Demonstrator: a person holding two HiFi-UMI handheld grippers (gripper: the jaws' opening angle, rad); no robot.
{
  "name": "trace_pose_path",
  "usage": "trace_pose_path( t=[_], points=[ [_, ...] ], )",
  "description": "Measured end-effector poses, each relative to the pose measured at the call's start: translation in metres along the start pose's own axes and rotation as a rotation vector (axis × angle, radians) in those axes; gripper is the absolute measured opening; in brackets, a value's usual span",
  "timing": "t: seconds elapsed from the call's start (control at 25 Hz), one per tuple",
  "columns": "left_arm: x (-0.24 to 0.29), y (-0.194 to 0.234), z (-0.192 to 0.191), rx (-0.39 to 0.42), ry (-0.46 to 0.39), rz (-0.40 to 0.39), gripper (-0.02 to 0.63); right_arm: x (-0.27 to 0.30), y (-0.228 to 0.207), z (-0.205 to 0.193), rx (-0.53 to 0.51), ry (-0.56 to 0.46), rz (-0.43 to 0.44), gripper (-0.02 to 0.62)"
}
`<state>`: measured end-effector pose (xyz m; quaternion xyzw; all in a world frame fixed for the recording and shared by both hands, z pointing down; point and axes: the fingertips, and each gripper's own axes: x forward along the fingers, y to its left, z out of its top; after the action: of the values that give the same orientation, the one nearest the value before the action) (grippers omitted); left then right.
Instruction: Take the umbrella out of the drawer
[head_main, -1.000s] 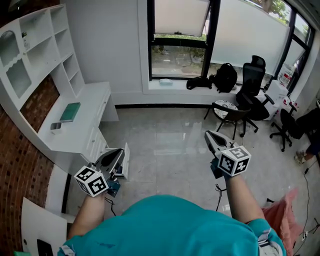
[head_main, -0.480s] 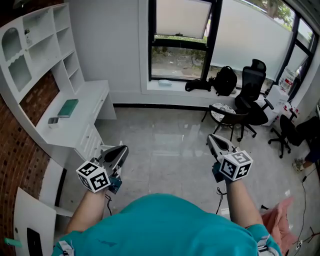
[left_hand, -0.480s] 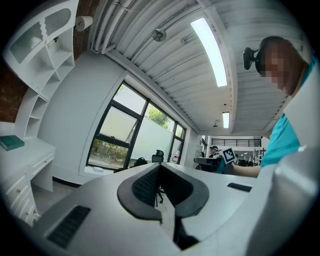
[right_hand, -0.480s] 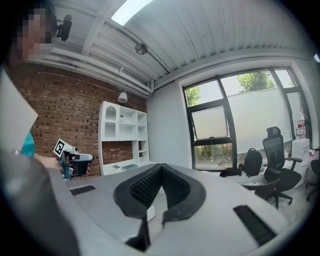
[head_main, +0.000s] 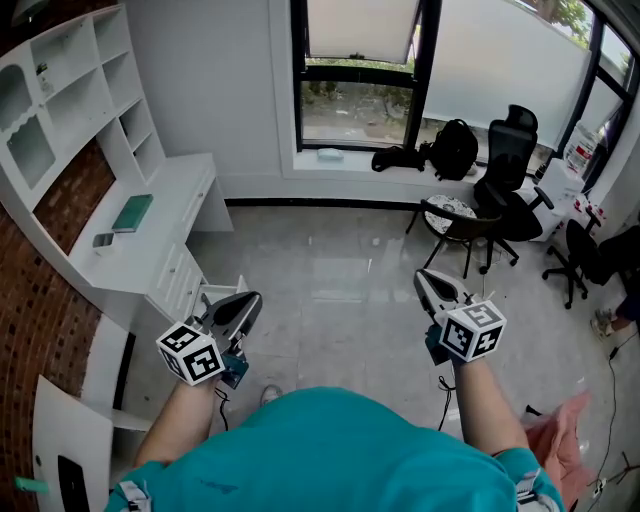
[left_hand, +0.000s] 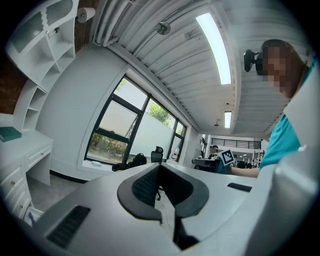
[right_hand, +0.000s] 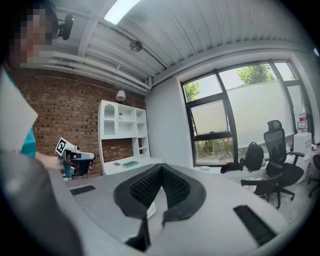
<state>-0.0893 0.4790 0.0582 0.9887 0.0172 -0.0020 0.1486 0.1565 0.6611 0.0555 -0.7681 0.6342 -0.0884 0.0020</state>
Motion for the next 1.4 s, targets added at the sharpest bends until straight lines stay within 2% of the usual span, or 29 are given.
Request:
trace_pose_path(
  t=[0.2,0.36,0.68,0.88,1.16,1.4],
  points=[
    [0.007,0.049,0.003,-0.024,-0.006,0.0,0.012,0.047,0.001,-0.001,-0.021,0.027,-0.002,0.021],
    [0.021,0.11,0.017,-0.025,-0.011,-0.03,0.012,0.108,0.001,0.009,-0.045,0.033,-0.027,0.021],
    [0.052,0.257,0.084,0.027,-0.013,-0.093,0.012,0.26,0.018,0.048,-0.068,-0.002,-0.059,0.021],
    [0.069,0.328,0.116,0.051,-0.007,-0.111,0.012,0.335,0.021,0.07,-0.066,-0.033,-0.068,0.021],
    [0.1,0.394,0.131,0.033,0.003,-0.125,0.012,0.401,0.001,0.074,-0.058,-0.007,-0.088,0.021],
    [0.131,0.418,0.122,0.011,0.021,-0.096,0.012,0.431,-0.035,0.07,-0.038,0.013,-0.077,0.021]
  ],
)
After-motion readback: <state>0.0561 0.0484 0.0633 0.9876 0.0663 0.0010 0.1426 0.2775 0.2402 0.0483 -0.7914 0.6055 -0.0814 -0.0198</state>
